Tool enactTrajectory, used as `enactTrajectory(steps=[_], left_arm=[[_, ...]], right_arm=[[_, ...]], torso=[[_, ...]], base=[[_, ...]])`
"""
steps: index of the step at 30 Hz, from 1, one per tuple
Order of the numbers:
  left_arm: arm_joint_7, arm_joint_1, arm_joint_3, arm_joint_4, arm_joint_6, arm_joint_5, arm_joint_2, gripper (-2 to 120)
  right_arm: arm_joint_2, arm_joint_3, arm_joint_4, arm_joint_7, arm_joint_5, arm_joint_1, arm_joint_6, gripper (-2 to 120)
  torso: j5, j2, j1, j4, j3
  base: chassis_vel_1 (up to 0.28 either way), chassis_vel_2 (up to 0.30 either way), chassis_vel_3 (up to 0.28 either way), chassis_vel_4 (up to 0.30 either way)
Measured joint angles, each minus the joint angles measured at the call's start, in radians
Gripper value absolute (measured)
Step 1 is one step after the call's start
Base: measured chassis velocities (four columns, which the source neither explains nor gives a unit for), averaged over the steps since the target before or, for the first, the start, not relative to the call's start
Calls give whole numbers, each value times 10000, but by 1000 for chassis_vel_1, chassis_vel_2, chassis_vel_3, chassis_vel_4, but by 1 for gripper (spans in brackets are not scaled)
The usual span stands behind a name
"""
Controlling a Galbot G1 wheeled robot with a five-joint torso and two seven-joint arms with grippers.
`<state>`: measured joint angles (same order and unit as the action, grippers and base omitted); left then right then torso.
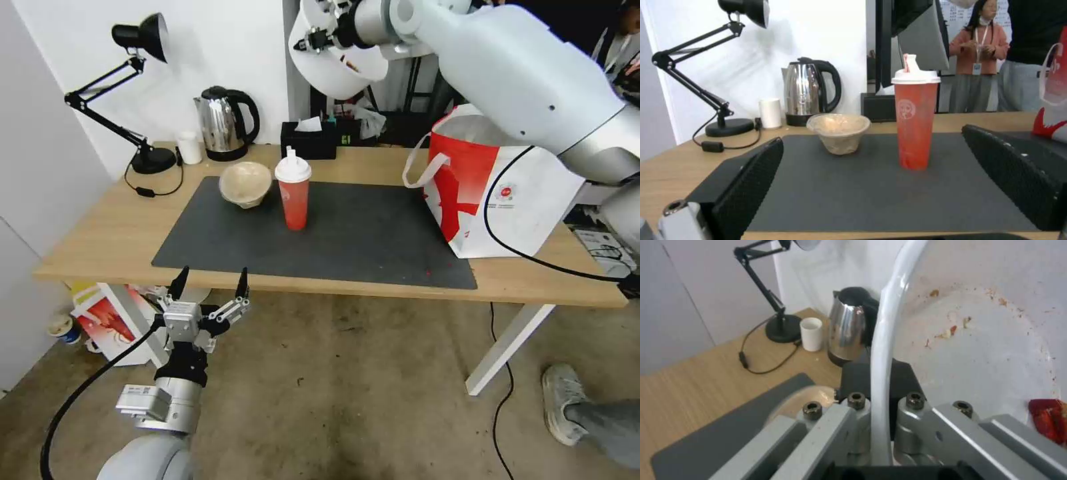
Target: Pick up the trash from the table and place it into the takeout bag.
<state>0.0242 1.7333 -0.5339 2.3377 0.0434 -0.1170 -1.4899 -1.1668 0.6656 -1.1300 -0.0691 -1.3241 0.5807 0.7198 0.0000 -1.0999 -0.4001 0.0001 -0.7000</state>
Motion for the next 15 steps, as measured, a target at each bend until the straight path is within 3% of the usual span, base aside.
enactTrajectory(steps=[7,15], left_arm=[[-3,10,0,0,7,-28,54,100],[-15,82,-15,51,12,-72,188,100]], right_arm=[[535,281,-301,-11,0,79,3,0],[1921,633,-878,-34,1,100,10,0]], torso=[[0,-1,0,-1,0],[4,0,1,-3,0]], base=[[0,0,0,0],[0,0,0,0]])
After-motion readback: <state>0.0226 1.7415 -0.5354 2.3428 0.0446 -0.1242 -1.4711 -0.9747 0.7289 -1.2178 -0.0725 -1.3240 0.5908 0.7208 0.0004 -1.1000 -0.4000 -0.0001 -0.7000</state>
